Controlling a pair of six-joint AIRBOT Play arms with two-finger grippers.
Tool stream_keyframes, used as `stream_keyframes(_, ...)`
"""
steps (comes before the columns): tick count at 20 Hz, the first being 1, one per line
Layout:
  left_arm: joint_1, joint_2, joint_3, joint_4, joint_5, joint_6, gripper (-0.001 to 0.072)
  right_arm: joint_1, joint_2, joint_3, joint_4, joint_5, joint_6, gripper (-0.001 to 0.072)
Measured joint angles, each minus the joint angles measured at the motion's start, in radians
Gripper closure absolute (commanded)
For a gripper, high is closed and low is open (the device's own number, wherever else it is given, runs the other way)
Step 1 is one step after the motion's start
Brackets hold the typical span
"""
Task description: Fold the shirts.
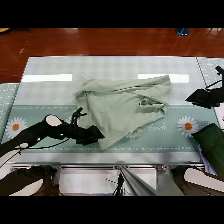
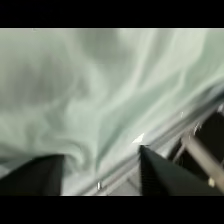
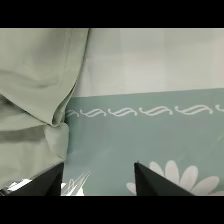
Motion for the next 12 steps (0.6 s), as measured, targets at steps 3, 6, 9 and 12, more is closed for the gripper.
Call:
stream_keyframes(3,-0.011,-0.018,0.016,-0.056,0.093,0.004,0.0562,0.000,0.000,0.000,0.008,0.002,-0.001,0.0187)
stream_keyframes(6,-0.016,-0.028,0.024,-0.089,0.125,0.015,0.0688,0.000,0.000,0.000,0.010,0.005,-0.002,0.0187)
stream_keyframes(9,-0.017,-0.032,0.028,-0.103,0.126,0.043,0.0688,0.000,-0.001,-0.014,0.018,0.005,-0.002,0.0185)
stream_keyframes(12,-0.018,-0.033,0.029,-0.110,0.090,0.082,0.0688,0.000,-0.005,-0.079,0.063,0.003,-0.020,0.0180)
